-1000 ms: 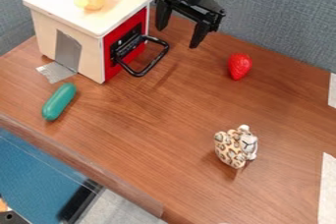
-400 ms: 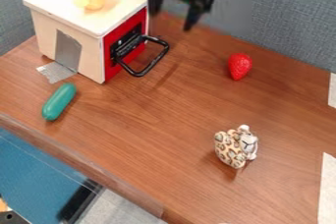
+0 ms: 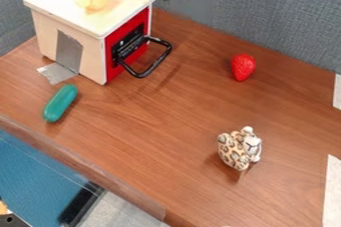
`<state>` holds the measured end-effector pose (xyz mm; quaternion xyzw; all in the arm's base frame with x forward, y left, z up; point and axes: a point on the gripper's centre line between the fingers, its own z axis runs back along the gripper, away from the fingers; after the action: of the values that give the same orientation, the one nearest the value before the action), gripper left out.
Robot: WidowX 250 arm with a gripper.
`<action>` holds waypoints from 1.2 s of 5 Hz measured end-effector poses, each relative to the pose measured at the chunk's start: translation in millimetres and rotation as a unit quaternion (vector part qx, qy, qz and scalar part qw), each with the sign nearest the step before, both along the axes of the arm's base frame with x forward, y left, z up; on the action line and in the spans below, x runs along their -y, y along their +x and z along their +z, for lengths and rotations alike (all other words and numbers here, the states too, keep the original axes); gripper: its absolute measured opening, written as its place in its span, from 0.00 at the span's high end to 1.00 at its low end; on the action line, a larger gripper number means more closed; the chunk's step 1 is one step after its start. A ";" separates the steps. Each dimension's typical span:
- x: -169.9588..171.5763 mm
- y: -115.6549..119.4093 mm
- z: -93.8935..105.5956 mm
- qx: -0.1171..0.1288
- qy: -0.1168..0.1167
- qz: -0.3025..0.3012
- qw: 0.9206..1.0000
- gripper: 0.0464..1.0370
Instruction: Place a yellow thing on the table
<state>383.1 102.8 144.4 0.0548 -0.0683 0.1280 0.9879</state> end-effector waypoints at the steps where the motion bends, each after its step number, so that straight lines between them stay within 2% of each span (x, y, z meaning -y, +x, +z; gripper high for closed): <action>1: -29.8 -5.9 6.0 0.007 0.003 0.024 1.000 0.04; 2: -47.7 -7.7 14.1 0.010 0.019 0.038 0.999 0.04; 3: -61.0 -9.4 -6.4 -0.017 0.023 0.051 0.998 0.04; 4: -67.9 -10.1 -28.7 -0.046 0.034 0.062 0.996 0.09; 5: -68.8 -11.8 -44.8 -0.065 0.035 0.064 0.995 0.38; 6: -63.2 -12.7 -46.1 -0.067 0.041 0.063 0.995 0.63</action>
<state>370.4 166.1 98.3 0.1079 -0.0040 0.1828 0.9772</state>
